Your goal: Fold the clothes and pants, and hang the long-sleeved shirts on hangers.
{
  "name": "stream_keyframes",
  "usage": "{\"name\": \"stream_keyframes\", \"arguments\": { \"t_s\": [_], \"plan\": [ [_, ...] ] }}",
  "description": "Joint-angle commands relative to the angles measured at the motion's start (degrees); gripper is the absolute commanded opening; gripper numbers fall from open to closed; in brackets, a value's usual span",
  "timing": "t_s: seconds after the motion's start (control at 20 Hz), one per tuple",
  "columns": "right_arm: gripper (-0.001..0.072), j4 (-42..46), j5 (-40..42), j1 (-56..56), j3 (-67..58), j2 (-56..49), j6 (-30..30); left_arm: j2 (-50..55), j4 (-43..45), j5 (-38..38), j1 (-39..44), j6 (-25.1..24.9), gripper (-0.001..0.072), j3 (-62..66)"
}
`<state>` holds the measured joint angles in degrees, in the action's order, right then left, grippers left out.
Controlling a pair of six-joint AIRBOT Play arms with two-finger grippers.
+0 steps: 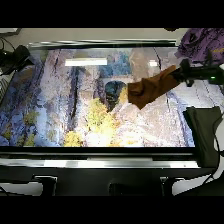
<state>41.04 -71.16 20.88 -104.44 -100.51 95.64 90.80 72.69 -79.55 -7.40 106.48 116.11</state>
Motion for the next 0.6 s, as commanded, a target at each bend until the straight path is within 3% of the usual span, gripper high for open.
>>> {"name": "stream_keyframes", "arguments": {
  "t_s": [0.0,0.55],
  "plan": [
    [0.0024,2.80,-1.73,6.82,-7.89,0.04,8.90,0.02,0.00,-0.28,-0.02,0.00,0.0017,-0.02],
    [0.0025,19.63,-0.81,16.57,-10.95,6.05,30.40,0.02,-0.02,-3.37,0.00,0.02,0.0017,-0.02]
  ]
}}
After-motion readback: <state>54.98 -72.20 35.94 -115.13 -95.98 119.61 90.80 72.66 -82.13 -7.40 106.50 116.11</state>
